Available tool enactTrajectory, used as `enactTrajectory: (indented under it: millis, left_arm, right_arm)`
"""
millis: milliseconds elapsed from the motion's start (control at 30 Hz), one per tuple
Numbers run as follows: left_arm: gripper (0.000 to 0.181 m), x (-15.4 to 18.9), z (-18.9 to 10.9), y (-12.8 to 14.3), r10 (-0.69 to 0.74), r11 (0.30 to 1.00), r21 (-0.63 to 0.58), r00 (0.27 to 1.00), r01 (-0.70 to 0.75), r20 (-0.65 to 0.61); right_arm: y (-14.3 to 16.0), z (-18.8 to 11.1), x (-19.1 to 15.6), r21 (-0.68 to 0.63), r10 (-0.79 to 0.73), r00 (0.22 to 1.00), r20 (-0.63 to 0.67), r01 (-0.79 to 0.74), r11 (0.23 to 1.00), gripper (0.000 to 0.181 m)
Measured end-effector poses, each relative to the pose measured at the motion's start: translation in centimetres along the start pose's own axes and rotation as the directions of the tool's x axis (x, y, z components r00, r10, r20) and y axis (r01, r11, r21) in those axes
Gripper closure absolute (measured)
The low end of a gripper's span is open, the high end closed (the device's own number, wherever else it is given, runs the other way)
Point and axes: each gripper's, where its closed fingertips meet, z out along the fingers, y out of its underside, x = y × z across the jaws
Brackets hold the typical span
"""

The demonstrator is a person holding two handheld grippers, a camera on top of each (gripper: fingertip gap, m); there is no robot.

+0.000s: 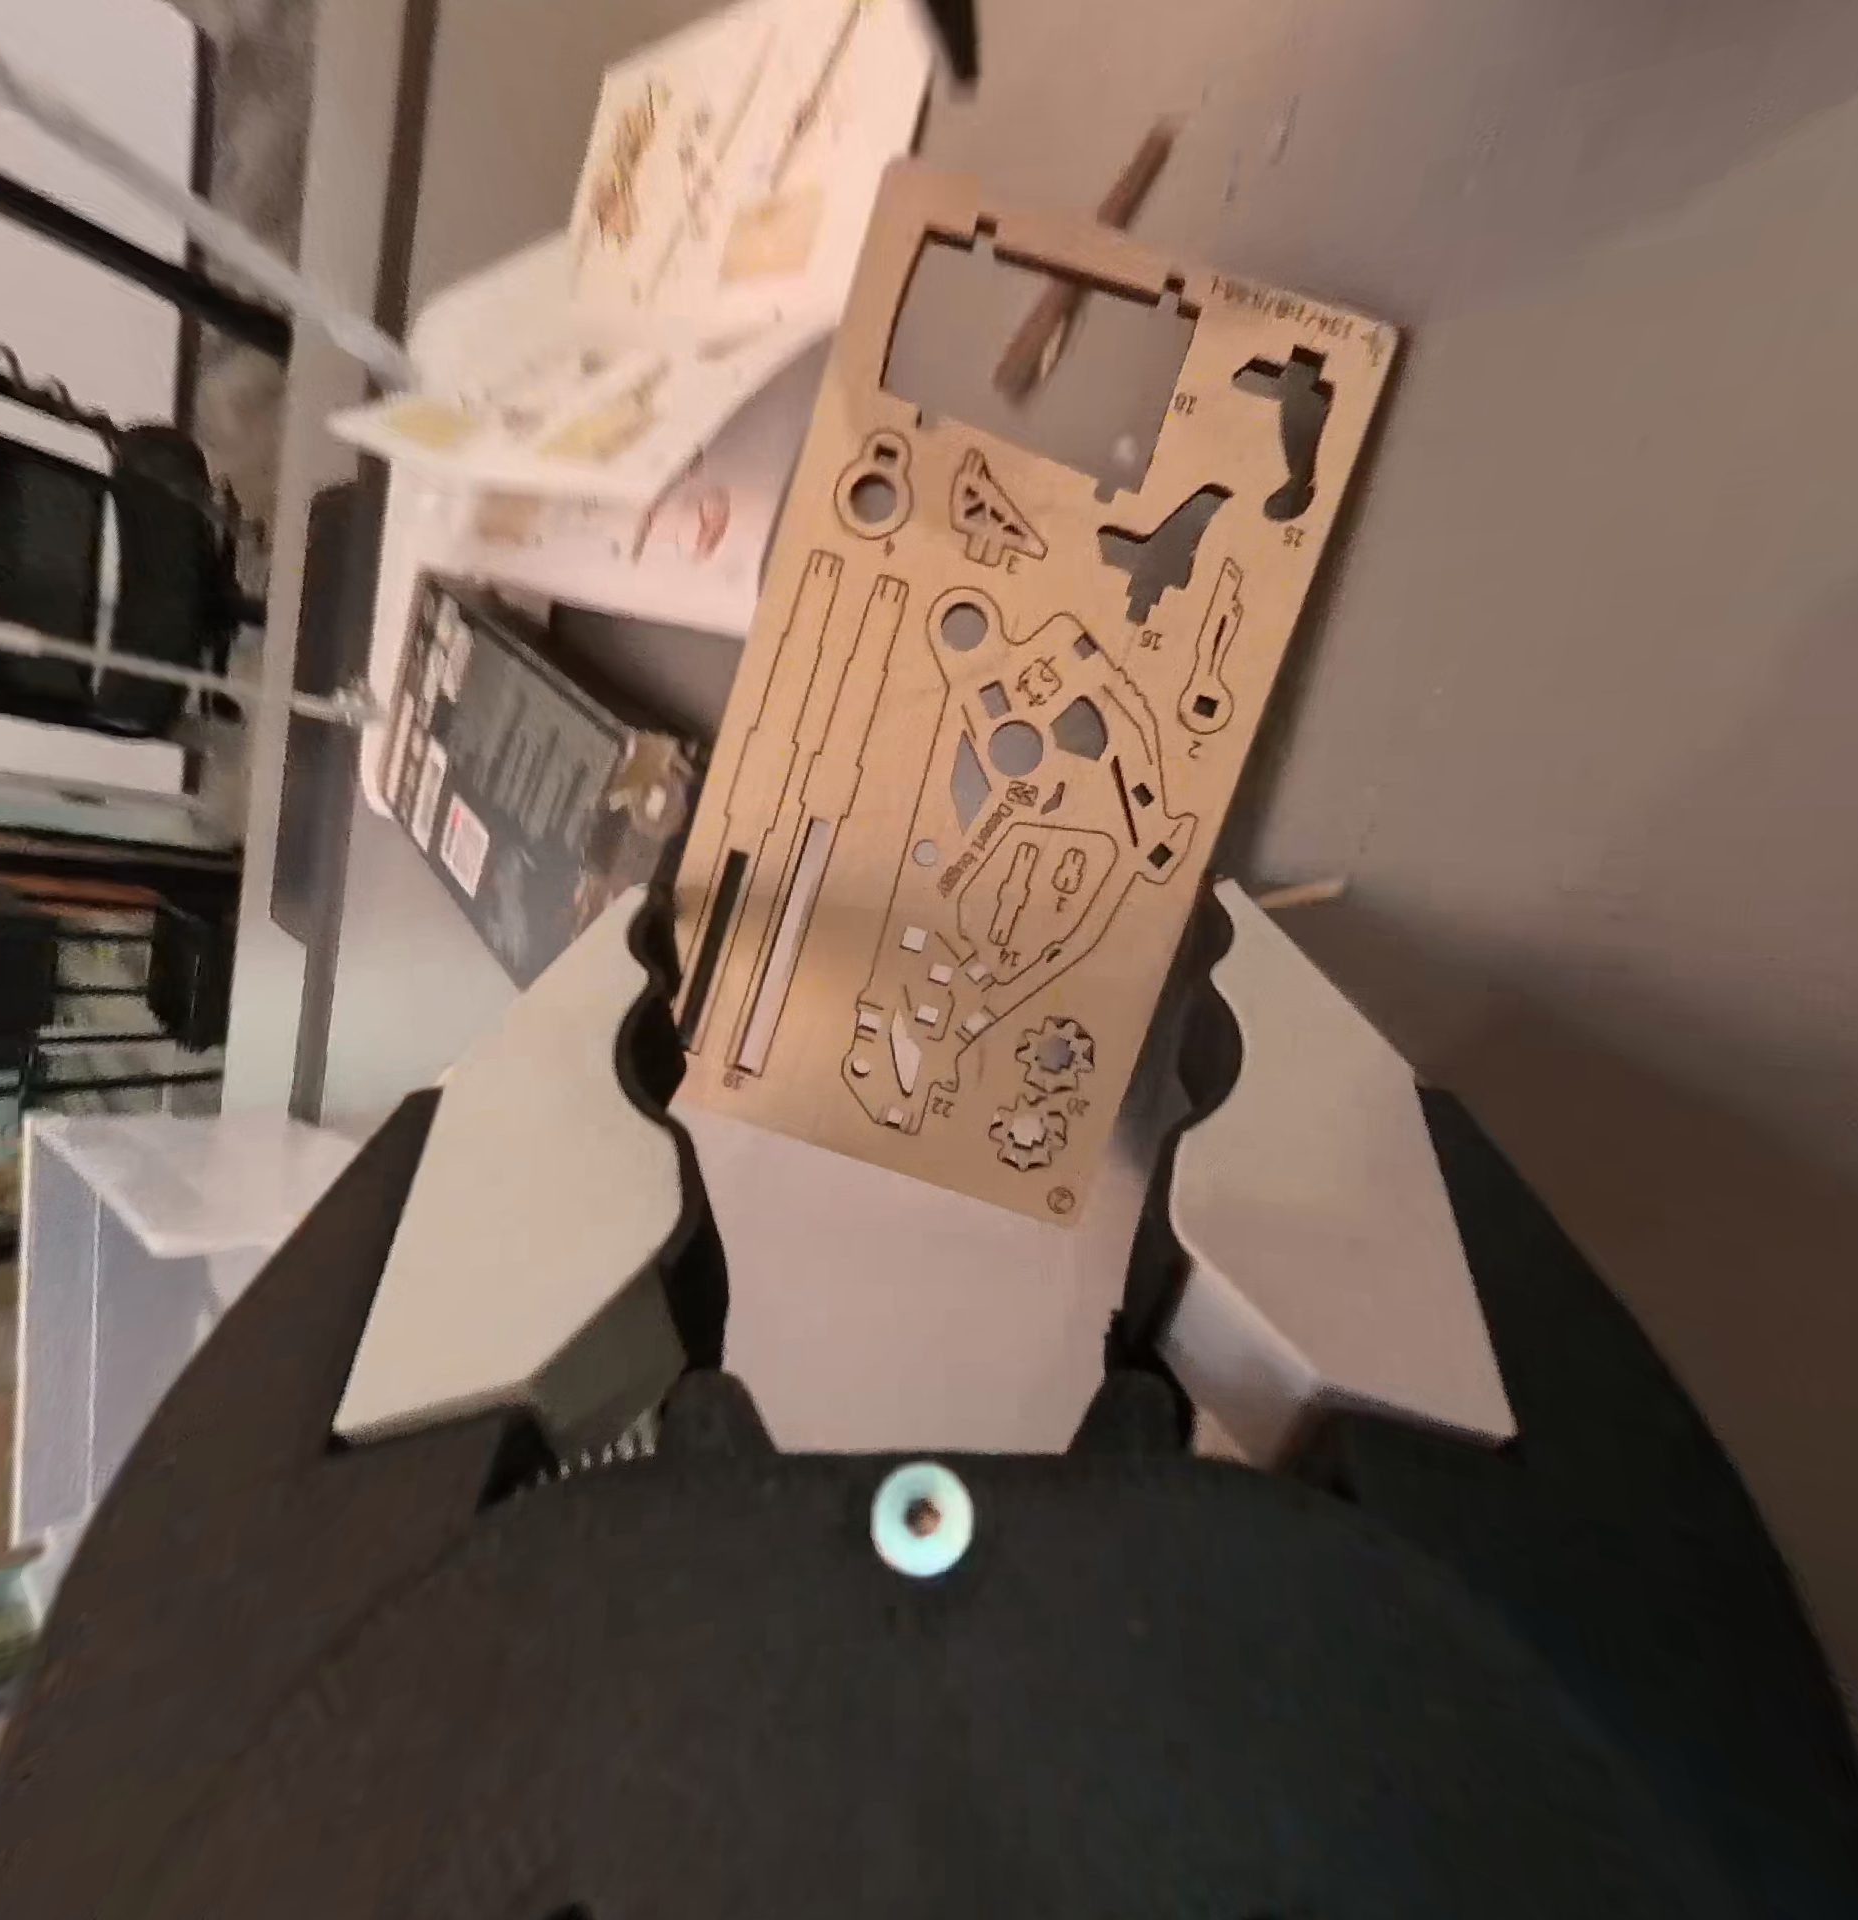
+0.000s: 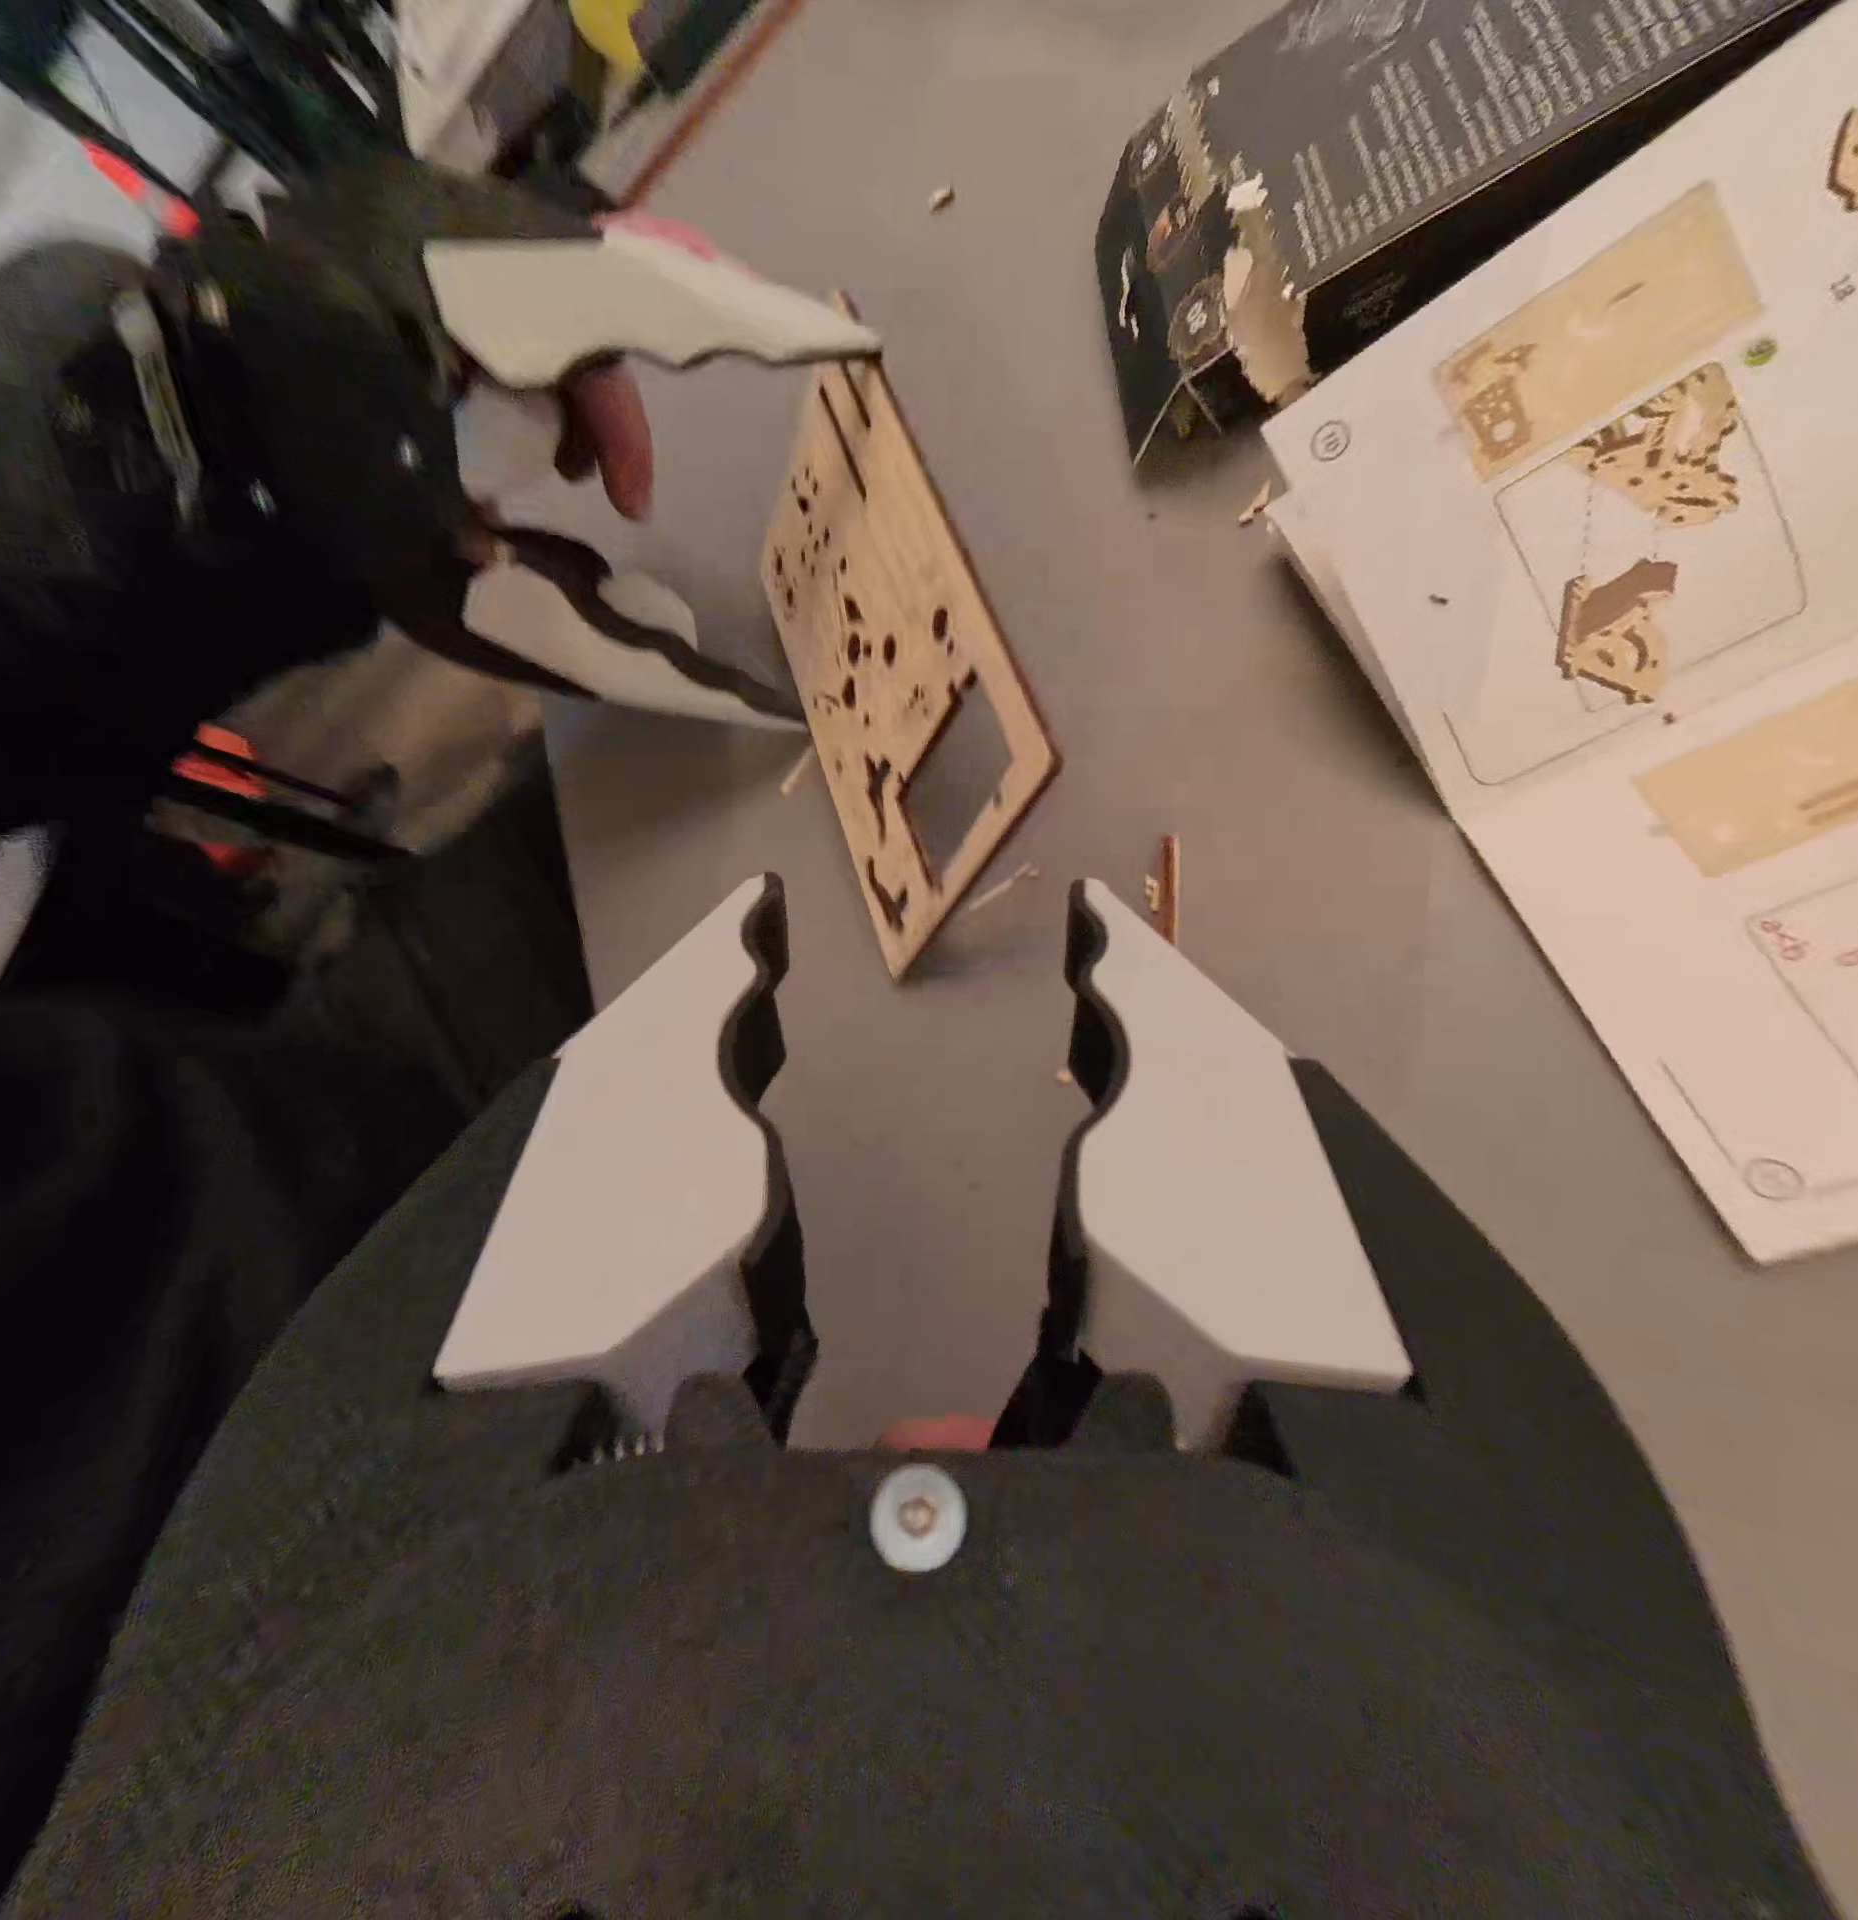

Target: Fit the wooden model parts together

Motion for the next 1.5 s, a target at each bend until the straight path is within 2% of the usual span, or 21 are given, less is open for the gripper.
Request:
enactTrajectory:
  millis: [67,133,167,200,300,367,433,467,533,633,667,700,767,833,867,1033,1133,1200,1300,1367,1500]
  left_arm:
    - [0.090,0.3,-0.1,-2.5,0.000,0.998,0.062,1.000,0.001,-0.006]
    - [0.101,0.3,-0.6,-5.0,0.018,0.990,0.139,1.000,-0.020,0.011]
    - [0.106,-0.2,-1.0,-6.6,0.004,0.979,0.205,0.998,-0.016,0.059]
    - [0.111,0.4,-0.8,-7.4,0.003,0.976,0.217,1.000,-0.006,0.014]
    - [0.127,1.2,1.9,-4.9,0.007,0.999,0.049,1.000,-0.006,-0.029]
    - [0.114,-0.2,1.8,-3.9,-0.097,0.993,0.062,0.994,0.100,-0.049]
    - [0.102,-2.8,1.5,-1.6,-0.230,0.973,0.012,0.972,0.231,-0.042]
    - [0.096,-4.1,1.6,0.0,-0.289,0.957,-0.033,0.957,0.288,-0.022]
    - [0.065,-6.2,2.0,4.3,-0.454,0.871,-0.191,0.890,0.453,0.040]
    - [0.031,-7.9,2.5,7.5,-0.463,0.846,-0.259,0.883,0.467,0.078]
    - [0.025,-7.7,3.0,8.5,-0.497,0.819,-0.301,0.866,0.489,0.053]
    - [0.026,-6.9,3.7,9.0,-0.557,0.783,-0.334,0.831,0.524,-0.003]
    - [0.041,-5.3,4.6,9.4,-0.647,0.727,-0.390,0.755,0.566,-0.110]
    - [0.070,-5.3,4.8,9.0,-0.683,0.708,-0.368,0.716,0.603,-0.142]
    - [0.079,-5.1,4.7,8.6,-0.679,0.718,-0.352,0.715,0.601,-0.165]
    - [0.079,-5.2,3.8,8.5,-0.652,0.739,-0.304,0.753,0.602,-0.094]
    - [0.080,-5.8,1.8,6.4,-0.629,0.762,-0.222,0.777,0.608,-0.034]
    - [0.080,-6.1,0.5,3.0,-0.611,0.787,-0.127,0.792,0.604,-0.019]
    - [0.080,-6.1,-0.8,-0.6,-0.549,0.834,-0.062,0.836,0.548,0.006]
    - [0.080,-5.4,-1.1,-4.3,-0.553,0.830,0.044,0.831,0.556,-0.056]
    - [0.080,-1.8,-0.4,-11.3,-0.496,0.839,0.159,0.851,0.521,-0.170]
  right_arm:
    - [-0.7,0.1,0.3,0.031,0.034,0.999,0.033,-0.035,0.999,0.128]
    - [-0.6,0.1,1.3,0.026,0.044,0.999,-0.001,-0.044,0.999,0.113]
    - [-0.6,-0.2,1.4,0.035,0.045,0.999,-0.001,-0.044,0.998,0.124]
    - [-0.6,-0.6,1.3,0.049,0.055,0.998,0.021,-0.056,0.997,0.137]
    - [0.1,-1.4,2.5,0.042,0.091,0.996,-0.012,-0.091,0.995,0.139]
    - [1.0,-1.8,3.4,0.006,0.074,0.995,-0.065,-0.073,0.997,0.140]
    - [1.2,-2.2,3.3,0.016,0.082,0.994,-0.066,-0.081,0.997,0.141]
    - [1.2,-2.3,3.3,0.021,0.081,0.994,-0.072,-0.079,0.997,0.141]
    - [1.5,-2.4,3.0,0.015,0.080,0.995,-0.066,-0.079,0.997,0.142]
    - [1.9,-2.3,2.3,0.012,0.065,0.996,-0.058,-0.065,0.998,0.141]
    - [1.9,-2.2,2.2,0.011,0.061,0.997,-0.055,-0.060,0.998,0.141]
    - [2.0,-2.2,2.0,0.012,0.059,0.997,-0.051,-0.058,0.998,0.141]
    - [1.9,-2.2,1.8,0.016,0.062,0.997,-0.038,-0.061,0.998,0.141]
    - [1.9,-2.3,1.8,0.012,0.059,0.998,-0.035,-0.059,0.998,0.141]
    - [1.9,-2.3,1.8,0.012,0.057,0.998,-0.037,-0.056,0.998,0.141]
    - [1.1,-3.0,1.2,0.076,0.080,0.997,-0.015,-0.078,0.994,0.138]
    - [-0.1,-3.6,0.6,0.159,0.127,0.992,0.013,-0.128,0.979,0.130]
    - [-1.6,-4.4,0.1,0.253,0.167,0.986,0.016,-0.166,0.953,0.117]
    - [-3.3,-5.0,-1.3,0.365,0.219,0.973,0.070,-0.229,0.902,0.115]
    - [-3.0,-4.3,-1.6,0.373,0.286,0.949,0.132,-0.315,0.873,0.109]
    - [-3.3,-3.8,-2.1,0.374,0.348,0.895,0.277,-0.434,0.819,0.103]
